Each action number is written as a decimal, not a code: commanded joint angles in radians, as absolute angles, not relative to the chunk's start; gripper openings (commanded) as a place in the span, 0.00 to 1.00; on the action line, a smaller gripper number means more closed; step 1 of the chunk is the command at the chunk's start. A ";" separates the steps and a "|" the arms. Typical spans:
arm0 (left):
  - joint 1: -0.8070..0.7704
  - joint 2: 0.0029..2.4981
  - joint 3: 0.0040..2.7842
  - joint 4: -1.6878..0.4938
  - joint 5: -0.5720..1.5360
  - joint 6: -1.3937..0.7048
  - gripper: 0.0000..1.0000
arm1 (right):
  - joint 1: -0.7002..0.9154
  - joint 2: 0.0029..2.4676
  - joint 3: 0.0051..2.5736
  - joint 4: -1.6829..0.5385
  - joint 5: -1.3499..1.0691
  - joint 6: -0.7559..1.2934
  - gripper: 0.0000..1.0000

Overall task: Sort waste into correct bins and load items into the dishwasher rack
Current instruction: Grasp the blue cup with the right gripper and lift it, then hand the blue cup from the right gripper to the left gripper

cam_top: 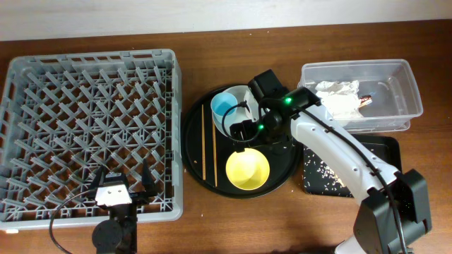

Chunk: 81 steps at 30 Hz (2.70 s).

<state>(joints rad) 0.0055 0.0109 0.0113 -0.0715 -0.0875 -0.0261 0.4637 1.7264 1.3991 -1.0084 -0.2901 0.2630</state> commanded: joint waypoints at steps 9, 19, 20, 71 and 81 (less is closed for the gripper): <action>0.001 0.081 0.441 -0.174 0.117 -0.126 0.99 | 0.464 1.701 1.418 -1.005 -0.300 0.271 0.99; 0.001 1.048 1.670 -1.236 0.266 -0.059 0.99 | 0.464 1.700 1.613 -0.971 -0.302 0.160 0.66; 0.001 1.105 1.692 -1.278 0.266 -0.059 0.99 | 0.466 1.700 1.647 -0.962 -0.267 0.157 0.55; -0.067 1.580 1.686 -1.337 1.574 0.783 0.90 | 0.394 1.646 2.052 -1.260 -1.155 -0.258 0.04; -0.067 1.580 1.686 -1.352 1.523 0.780 0.78 | 0.404 1.673 2.052 -1.091 -1.140 -0.220 0.04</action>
